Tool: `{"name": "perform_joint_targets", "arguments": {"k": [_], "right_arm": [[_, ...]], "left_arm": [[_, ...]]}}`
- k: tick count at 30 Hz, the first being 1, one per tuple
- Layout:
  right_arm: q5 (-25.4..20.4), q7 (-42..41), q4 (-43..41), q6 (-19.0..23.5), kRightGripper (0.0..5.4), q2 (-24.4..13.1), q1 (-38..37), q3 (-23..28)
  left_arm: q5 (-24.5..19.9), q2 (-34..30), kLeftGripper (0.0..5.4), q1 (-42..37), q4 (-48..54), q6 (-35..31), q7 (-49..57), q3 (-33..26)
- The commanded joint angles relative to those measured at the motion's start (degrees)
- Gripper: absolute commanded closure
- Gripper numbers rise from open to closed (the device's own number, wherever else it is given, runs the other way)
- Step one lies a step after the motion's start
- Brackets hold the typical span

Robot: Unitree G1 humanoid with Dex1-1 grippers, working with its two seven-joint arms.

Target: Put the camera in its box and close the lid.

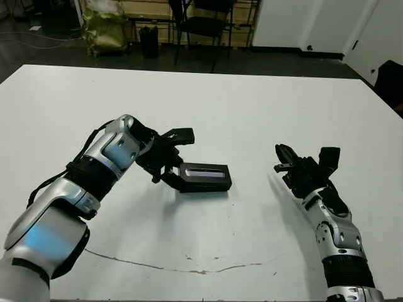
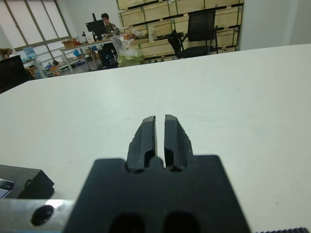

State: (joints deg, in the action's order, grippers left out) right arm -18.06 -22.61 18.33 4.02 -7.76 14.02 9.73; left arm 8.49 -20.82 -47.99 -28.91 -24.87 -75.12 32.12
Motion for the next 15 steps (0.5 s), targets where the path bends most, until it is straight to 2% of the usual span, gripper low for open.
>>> {"name": "perform_joint_targets", "arguments": {"k": [1, 8, 15], "right_arm": [[0.48, 0.55, -0.10, 0.90, 5.40, -0.69, -0.18, -0.02], [0.35, 0.50, 0.34, -0.14, 5.40, -0.49, -0.26, 0.09], [0.06, 0.20, 0.66, 0.28, 5.40, -0.64, -0.05, 0.19]], "left_arm": [[1.94, -3.41, 2.99, 2.20, -0.71, 1.53, 1.07, 0.13], [1.95, -4.61, 3.05, 4.43, -1.13, 5.28, 2.31, -0.32], [0.69, -4.05, 3.11, 5.83, -2.64, 2.81, 2.30, -1.24]]}}
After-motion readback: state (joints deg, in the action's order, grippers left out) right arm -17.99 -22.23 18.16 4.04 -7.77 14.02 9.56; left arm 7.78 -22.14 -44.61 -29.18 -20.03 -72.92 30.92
